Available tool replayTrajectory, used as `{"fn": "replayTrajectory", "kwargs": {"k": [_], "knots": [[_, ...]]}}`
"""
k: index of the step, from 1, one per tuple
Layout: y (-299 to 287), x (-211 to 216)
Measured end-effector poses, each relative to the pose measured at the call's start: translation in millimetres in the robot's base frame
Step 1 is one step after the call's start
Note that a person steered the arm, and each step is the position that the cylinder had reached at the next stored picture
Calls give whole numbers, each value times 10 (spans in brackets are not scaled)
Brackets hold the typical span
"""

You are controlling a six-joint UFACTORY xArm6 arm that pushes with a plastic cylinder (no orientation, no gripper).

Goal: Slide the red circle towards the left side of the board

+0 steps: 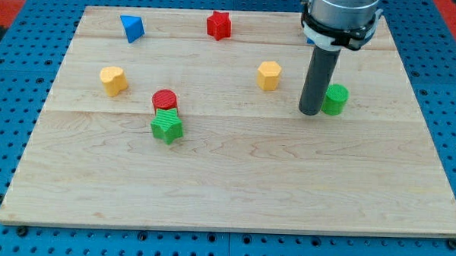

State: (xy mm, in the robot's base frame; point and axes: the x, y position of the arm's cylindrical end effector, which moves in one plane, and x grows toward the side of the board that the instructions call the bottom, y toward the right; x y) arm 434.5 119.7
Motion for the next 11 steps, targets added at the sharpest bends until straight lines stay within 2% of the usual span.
{"fn": "replayTrajectory", "kwargs": {"k": [1, 3, 5, 6, 7, 9, 11], "knots": [[270, 2], [279, 12], [-612, 243], [-868, 270], [-963, 17], [-1991, -173], [-2164, -175]]}}
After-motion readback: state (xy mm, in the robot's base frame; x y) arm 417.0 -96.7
